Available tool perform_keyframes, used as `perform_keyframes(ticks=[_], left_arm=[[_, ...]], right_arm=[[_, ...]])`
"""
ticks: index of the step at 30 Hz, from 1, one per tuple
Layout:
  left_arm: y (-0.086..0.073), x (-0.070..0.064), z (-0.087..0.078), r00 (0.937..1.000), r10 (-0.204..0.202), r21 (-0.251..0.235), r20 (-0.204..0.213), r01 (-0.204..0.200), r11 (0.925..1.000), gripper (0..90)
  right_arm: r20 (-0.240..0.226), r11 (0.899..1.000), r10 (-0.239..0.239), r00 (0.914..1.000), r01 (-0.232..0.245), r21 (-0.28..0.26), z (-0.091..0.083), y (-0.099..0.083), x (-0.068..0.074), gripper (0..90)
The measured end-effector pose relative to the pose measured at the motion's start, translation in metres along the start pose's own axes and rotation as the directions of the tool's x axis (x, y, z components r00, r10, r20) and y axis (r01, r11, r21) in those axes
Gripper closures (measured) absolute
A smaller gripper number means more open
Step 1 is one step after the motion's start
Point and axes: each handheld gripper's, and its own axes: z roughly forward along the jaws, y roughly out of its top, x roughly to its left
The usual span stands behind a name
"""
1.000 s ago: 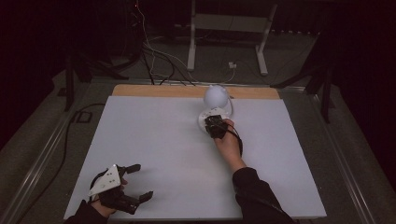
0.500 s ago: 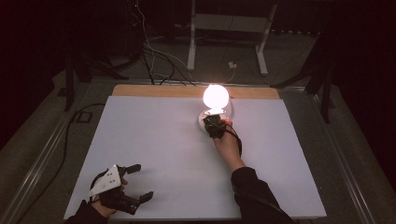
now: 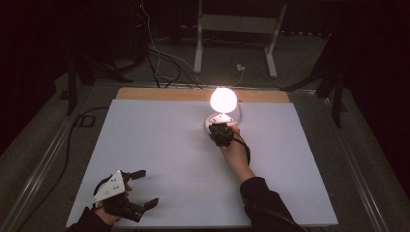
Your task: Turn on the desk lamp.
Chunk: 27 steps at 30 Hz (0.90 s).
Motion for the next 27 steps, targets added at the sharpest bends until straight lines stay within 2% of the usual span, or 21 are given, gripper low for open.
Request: perform_keyframes(ticks=[5, 6, 8, 9, 14, 19, 21, 24, 27], left_arm=[[0.0, 0.0, 0.0, 1.0, 0.0, -0.002, 0.002, 0.0, 1.0, 0.4], [0.0, 0.0, 0.0, 1.0, -0.001, -0.003, 0.002, 0.001, 1.0, 0.4], [0.0, 0.0, 0.0, 1.0, -0.001, -0.003, 0.003, 0.001, 1.0, 0.4], [0.0, 0.0, 0.0, 1.0, -0.001, -0.003, 0.003, 0.001, 1.0, 0.4], [0.0, 0.0, 0.0, 1.0, 0.001, -0.002, 0.004, -0.001, 1.0, 0.3], [0.0, 0.0, 0.0, 1.0, 0.002, -0.002, 0.004, -0.002, 1.0, 0.3], [0.0, 0.0, 0.0, 1.0, 0.002, -0.002, 0.004, -0.002, 1.0, 0.3], [0.0, 0.0, 0.0, 1.0, -0.001, -0.004, 0.004, 0.001, 1.0, 0.4], [0.0, 0.0, 0.0, 1.0, -0.001, -0.005, 0.004, 0.001, 1.0, 0.4]], right_arm=[[-0.043, 1.0, 0.015, 0.9989, -0.015, -0.005, -0.004, -0.004, -0.002, 63.0], [-0.071, 1.0, 0.029, 0.9971, -0.029, 0.002, -0.004, -0.005, -0.003, 56.8], [-0.108, 0.998, 0.068, 0.9918, -0.066, 0.025, -0.005, -0.006, -0.006, 53.1], [-0.114, 0.997, 0.077, 0.9905, -0.074, 0.027, -0.006, -0.006, -0.006, 48.3], [-0.133, 0.997, 0.075, 0.9883, -0.076, 0.002, -0.016, -0.005, -0.006, 31.4], [-0.177, 0.996, 0.083, 0.9808, -0.086, -0.011, -0.025, -0.005, -0.004, 13.7], [-0.184, 0.997, 0.078, 0.9799, -0.081, -0.014, -0.029, -0.007, -0.003, 12.5], [-0.207, 0.997, 0.069, 0.976, -0.074, -0.02, -0.033, -0.008, -0.004, 5.4], [-0.253, 0.997, 0.062, 0.9655, -0.069, -0.019, -0.039, -0.008, -0.007, 0.0]])
